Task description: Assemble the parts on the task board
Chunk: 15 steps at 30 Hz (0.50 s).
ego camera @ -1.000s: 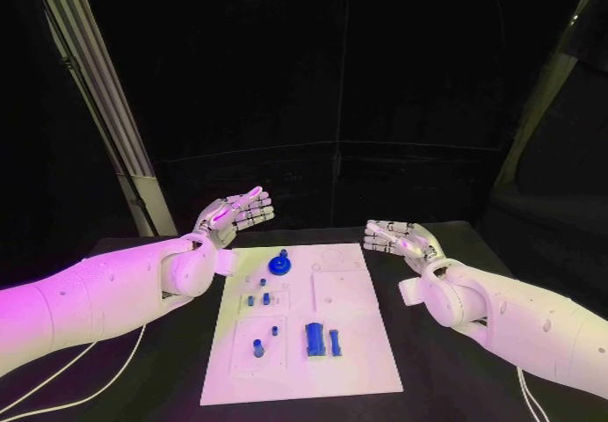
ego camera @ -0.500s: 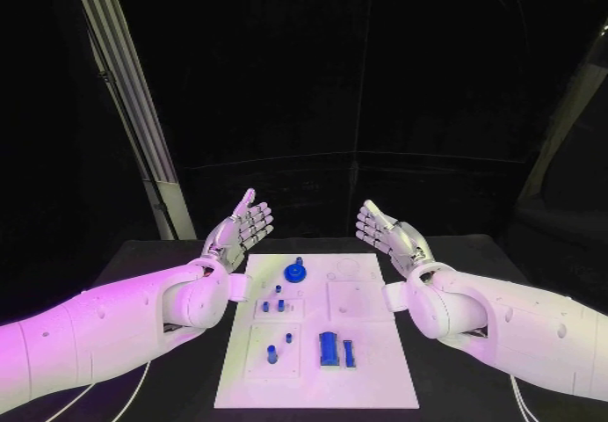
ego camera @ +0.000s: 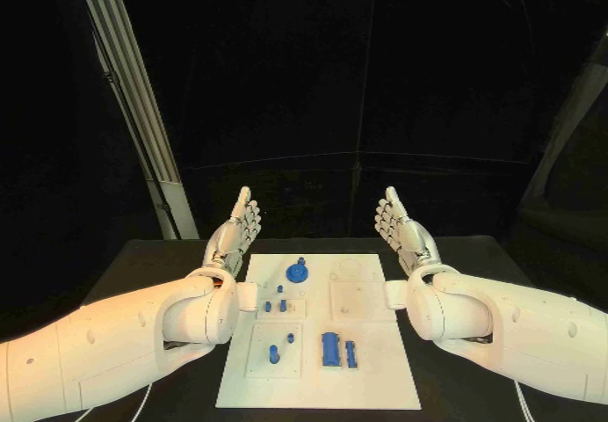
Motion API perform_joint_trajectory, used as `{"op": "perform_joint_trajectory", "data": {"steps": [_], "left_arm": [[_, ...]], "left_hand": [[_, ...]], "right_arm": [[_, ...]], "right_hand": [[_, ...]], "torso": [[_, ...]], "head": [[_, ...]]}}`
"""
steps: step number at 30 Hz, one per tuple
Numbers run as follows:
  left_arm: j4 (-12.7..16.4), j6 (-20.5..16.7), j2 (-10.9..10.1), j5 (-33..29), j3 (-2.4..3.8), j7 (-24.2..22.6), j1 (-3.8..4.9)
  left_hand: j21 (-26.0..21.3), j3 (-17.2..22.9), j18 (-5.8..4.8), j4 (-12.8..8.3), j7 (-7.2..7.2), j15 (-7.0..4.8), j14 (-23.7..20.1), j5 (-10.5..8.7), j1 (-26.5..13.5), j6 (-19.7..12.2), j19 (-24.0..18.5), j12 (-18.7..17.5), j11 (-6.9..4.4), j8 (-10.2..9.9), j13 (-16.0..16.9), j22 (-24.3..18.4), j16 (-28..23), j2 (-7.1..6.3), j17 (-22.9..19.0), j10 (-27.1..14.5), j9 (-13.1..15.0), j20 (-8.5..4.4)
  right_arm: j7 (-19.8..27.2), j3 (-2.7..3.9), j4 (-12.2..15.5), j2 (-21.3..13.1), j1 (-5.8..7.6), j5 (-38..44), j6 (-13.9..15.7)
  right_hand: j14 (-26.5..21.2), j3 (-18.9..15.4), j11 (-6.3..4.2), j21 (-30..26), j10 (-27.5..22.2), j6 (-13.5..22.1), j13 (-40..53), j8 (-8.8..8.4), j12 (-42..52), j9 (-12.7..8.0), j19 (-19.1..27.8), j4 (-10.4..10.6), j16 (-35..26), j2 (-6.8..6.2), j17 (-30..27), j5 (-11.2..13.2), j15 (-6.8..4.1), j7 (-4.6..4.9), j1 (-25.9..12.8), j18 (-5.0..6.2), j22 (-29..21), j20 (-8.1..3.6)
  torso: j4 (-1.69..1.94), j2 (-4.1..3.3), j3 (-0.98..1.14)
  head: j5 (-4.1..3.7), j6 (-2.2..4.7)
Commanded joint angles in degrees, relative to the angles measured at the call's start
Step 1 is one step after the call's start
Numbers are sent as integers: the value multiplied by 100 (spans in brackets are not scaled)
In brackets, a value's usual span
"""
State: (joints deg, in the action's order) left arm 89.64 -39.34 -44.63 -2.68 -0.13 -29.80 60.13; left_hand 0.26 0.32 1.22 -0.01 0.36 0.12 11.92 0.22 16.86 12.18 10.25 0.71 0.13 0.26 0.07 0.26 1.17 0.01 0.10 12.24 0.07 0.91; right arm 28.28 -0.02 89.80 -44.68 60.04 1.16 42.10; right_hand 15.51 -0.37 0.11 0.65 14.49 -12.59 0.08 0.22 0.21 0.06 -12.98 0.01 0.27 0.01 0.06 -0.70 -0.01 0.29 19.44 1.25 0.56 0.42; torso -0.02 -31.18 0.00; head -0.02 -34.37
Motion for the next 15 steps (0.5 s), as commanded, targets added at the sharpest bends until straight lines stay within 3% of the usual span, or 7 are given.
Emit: {"op": "perform_joint_trajectory", "data": {"steps": [1, 15], "left_arm": [[31, -478, -6, 268, 13, 0, 3], [31, -478, -6, 268, 13, 0, 3]], "left_hand": [[-26, -32, -122, 1, -36, -12, -384, -22, -538, -390, -329, -71, -13, -26, -7, -26, -117, -1, -10, -391, -7, -91], [-26, -32, -122, 1, -36, -12, -721, -22, -1025, -735, -605, -71, -13, -26, -7, -26, -117, -1, -10, -735, -7, -91]], "right_arm": [[152, 2, 16, -1, 12, -116, 202], [152, 2, 16, -1, 12, -116, 202]], "right_hand": [[-491, 37, -11, -65, -452, 399, -8, -22, -21, -6, 408, -1, -27, -1, -6, 70, 1, -29, -612, -125, -56, -42], [-937, 37, -11, -65, -866, 757, -8, -22, -21, -6, 783, -1, -27, -1, -6, 70, 1, -29, -1177, -125, -56, -42]], "torso": [[2, 0, 0], [2, 0, 0]], "head": [[2, -1], [2, -1]]}}
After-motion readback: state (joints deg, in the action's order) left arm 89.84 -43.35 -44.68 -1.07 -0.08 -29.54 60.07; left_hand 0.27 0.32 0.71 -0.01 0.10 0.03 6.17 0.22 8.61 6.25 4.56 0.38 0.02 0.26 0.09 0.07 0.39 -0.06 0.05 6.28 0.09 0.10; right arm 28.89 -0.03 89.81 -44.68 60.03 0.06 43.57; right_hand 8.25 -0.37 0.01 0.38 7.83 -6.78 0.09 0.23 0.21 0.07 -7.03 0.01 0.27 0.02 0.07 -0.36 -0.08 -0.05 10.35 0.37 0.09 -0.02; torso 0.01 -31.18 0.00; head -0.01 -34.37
